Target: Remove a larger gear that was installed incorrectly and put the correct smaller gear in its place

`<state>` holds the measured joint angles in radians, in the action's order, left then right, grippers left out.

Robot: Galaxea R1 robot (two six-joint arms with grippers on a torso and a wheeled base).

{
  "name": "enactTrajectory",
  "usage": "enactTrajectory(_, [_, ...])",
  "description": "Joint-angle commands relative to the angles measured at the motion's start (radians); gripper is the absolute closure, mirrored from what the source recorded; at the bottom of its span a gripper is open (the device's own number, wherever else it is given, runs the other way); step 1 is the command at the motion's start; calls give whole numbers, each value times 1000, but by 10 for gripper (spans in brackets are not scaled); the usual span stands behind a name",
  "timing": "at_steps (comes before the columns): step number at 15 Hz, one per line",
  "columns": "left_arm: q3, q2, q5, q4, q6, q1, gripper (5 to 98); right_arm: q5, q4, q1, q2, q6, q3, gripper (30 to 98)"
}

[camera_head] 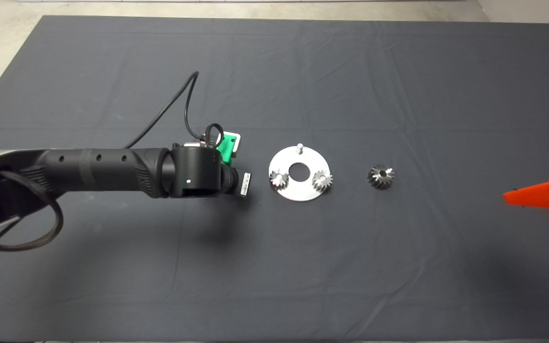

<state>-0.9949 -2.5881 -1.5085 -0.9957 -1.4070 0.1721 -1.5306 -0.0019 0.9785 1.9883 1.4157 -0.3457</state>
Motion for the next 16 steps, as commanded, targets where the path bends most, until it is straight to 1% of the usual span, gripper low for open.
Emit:
enactTrajectory(1, [12,-2,1,-1,10,1,640,-37,45,20,-3,3,5,308])
enactTrajectory(3, [15,2,1,-1,25,1,640,-37,46,20,-2,3,5,308])
enactTrajectory(4, [22,5,1,-1,26,1,655,-37,46,20,-2,3,5,308])
enactTrajectory(7, [24,-2,1,-4,26,1,656,-37,46,20,-2,3,4,308])
enactTrajectory(11, [23,-1,-2,-4,36,9,687,-37,48,20,-2,5,4,308])
enactTrajectory(12, [27,-2,-2,-3,36,17,689,-37,48,20,-2,5,4,308])
enactTrajectory(13, [27,-5,-1,0,36,46,689,-37,49,20,-2,5,4,308])
enactTrajectory(15, [30,-8,-2,3,36,87,702,-39,49,20,-2,8,4,308])
enactTrajectory(16, [38,-11,-4,4,34,122,706,-39,49,20,-5,8,4,308])
